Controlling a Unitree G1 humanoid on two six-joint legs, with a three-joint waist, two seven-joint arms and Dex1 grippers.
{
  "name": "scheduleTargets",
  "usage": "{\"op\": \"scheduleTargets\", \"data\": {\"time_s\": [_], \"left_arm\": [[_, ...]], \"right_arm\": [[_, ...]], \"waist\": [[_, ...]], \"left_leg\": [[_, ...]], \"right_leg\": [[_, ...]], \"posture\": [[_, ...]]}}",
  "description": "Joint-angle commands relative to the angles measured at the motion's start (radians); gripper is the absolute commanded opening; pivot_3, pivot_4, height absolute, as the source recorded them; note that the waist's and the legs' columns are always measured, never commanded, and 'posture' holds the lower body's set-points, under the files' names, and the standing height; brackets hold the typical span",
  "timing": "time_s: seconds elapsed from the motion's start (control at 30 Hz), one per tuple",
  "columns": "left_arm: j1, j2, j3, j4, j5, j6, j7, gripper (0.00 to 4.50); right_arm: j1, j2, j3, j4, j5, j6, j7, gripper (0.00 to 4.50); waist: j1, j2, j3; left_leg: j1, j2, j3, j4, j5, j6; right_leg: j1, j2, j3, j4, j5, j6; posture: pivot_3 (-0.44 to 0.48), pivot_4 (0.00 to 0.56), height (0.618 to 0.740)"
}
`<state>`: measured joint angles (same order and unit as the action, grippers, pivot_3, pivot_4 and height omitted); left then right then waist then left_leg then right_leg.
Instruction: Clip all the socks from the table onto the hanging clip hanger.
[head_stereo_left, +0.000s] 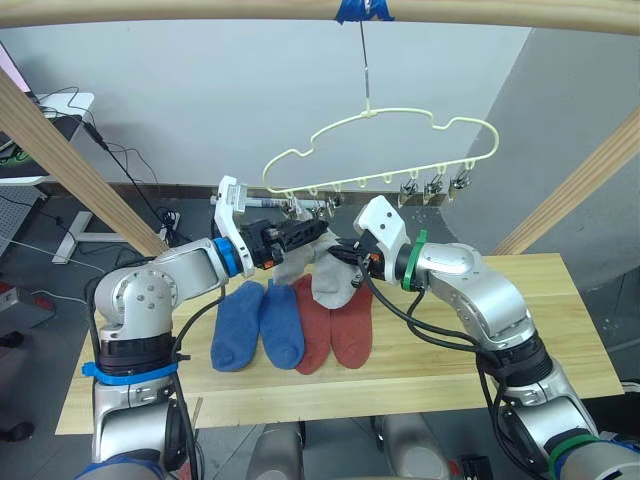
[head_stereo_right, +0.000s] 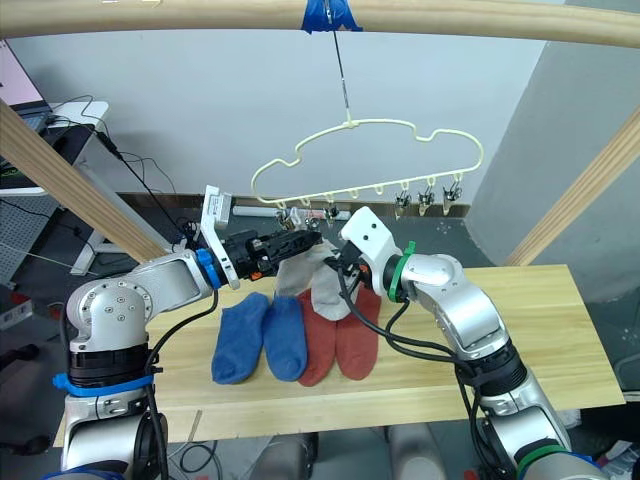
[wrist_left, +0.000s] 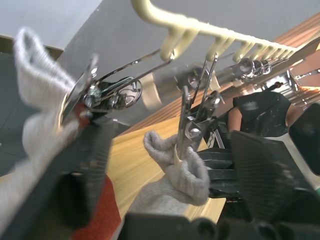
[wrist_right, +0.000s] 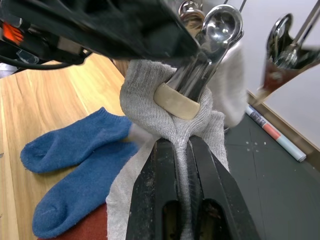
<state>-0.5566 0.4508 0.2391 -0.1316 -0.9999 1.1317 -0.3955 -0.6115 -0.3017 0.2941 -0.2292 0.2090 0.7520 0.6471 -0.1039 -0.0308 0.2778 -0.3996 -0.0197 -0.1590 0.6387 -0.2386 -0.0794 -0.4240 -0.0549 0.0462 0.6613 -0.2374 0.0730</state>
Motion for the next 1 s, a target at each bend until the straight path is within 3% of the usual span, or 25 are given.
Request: {"op": "scheduleTargets", "data": {"time_s": [0.03,0.23,0.4,0.6,0.73,0.87,1.0], "left_arm": [[0.023,0.051,0.032,-0.117,-0.042,0.015,-0.022,4.50],[0.162,0.177,-0.010,-0.249,-0.002,-0.033,-0.141,4.50],[0.202,0.204,-0.036,-0.284,0.039,-0.087,-0.178,4.50],[0.313,0.131,-0.176,-0.396,0.295,-0.361,-0.134,4.50],[0.344,0.063,-0.248,-0.403,0.498,-0.566,-0.068,4.50],[0.354,-0.014,-0.312,-0.394,0.601,-0.704,-0.050,4.50],[0.344,-0.079,-0.357,-0.376,0.676,-0.779,-0.023,3.64]], "right_arm": [[-0.012,0.010,-0.007,-0.006,0.016,-0.021,0.012,0.59],[-0.001,-0.014,-0.019,0.030,0.018,-0.052,0.034,2.58],[0.022,-0.055,-0.035,0.022,0.026,-0.058,0.054,4.38],[0.183,-0.225,-0.146,-0.131,0.105,-0.049,0.146,4.48],[0.214,-0.222,-0.281,-0.255,0.288,0.012,0.172,4.48],[0.234,-0.225,-0.385,-0.324,0.434,0.075,0.155,4.48],[0.255,-0.245,-0.426,-0.353,0.488,0.080,0.136,4.50]], "waist": [[-0.001,0.000,0.000],[0.003,0.000,0.000],[0.021,0.000,0.000],[0.038,0.000,0.000],[0.035,0.000,0.000],[0.038,0.000,0.000],[0.044,0.000,0.000]], "left_leg": [[0.000,0.000,0.000,0.000,0.000,0.000],[0.001,0.000,0.000,-0.004,0.000,0.000],[0.000,0.000,0.000,-0.004,0.000,0.000],[-0.001,-0.001,0.001,-0.006,0.000,0.000],[-0.001,0.001,0.002,-0.008,0.000,0.000],[0.000,0.002,0.002,-0.008,0.000,0.000],[-0.001,0.001,0.002,-0.008,0.000,0.000]], "right_leg": [[0.000,0.000,0.000,0.000,0.000,0.000],[-0.001,0.000,0.000,0.000,0.000,0.000],[-0.001,0.000,0.000,-0.001,0.000,0.000],[0.000,-0.002,0.000,-0.007,0.000,0.000],[0.000,-0.001,0.000,-0.011,0.000,-0.001],[0.002,0.000,-0.001,-0.012,0.001,-0.001],[0.003,-0.001,0.000,-0.014,0.002,0.001]], "posture": [[-0.088,0.237,0.740],[-0.088,0.237,0.740],[-0.071,0.239,0.740],[-0.084,0.243,0.740],[-0.097,0.248,0.740],[-0.103,0.247,0.740],[-0.107,0.246,0.740]]}}
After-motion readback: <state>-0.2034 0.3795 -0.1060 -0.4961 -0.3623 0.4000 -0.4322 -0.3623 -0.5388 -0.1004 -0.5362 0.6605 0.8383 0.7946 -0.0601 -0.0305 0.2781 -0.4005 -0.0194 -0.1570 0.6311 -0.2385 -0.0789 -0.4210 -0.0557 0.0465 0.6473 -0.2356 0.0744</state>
